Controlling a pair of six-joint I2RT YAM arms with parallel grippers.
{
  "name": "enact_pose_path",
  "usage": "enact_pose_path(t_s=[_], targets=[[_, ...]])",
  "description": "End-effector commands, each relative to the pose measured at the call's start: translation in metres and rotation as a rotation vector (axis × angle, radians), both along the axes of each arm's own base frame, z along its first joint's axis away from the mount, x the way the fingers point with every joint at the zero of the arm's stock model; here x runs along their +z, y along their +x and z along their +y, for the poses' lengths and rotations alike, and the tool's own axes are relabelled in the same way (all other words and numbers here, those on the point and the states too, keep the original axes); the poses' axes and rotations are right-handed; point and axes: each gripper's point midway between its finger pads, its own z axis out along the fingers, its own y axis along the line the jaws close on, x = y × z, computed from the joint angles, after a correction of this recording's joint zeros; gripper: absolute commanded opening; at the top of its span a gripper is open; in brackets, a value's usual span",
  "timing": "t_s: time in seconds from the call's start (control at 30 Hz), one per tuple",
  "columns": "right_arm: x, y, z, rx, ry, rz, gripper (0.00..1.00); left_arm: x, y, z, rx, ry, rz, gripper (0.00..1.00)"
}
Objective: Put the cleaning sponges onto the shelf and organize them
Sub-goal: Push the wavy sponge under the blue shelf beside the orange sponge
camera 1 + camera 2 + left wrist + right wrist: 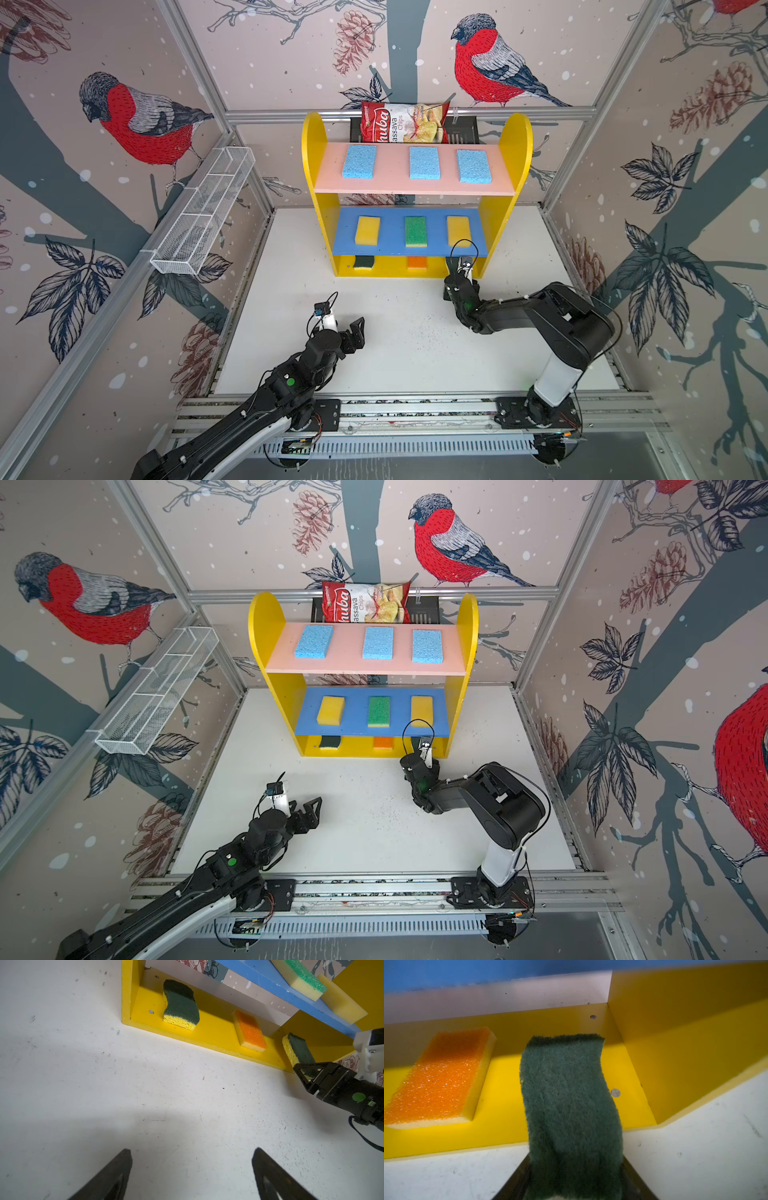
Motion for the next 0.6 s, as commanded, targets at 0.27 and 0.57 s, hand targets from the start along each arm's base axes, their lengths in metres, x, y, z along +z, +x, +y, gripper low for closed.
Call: enact_pose_path(t_s=[0.27, 0.57], targets=[[0.004, 0.016, -0.001, -0.015, -0.009, -0.027, 0.56, 0.012, 0.007, -0.004, -0.005, -0.015, -0.068, 0.91], [-0.001, 0.026, -0.008, -0.017, -0.014, -0.013, 0.56, 0.013, 0.008, -0.004, -0.007, -0.017, -0.091, 0.90]])
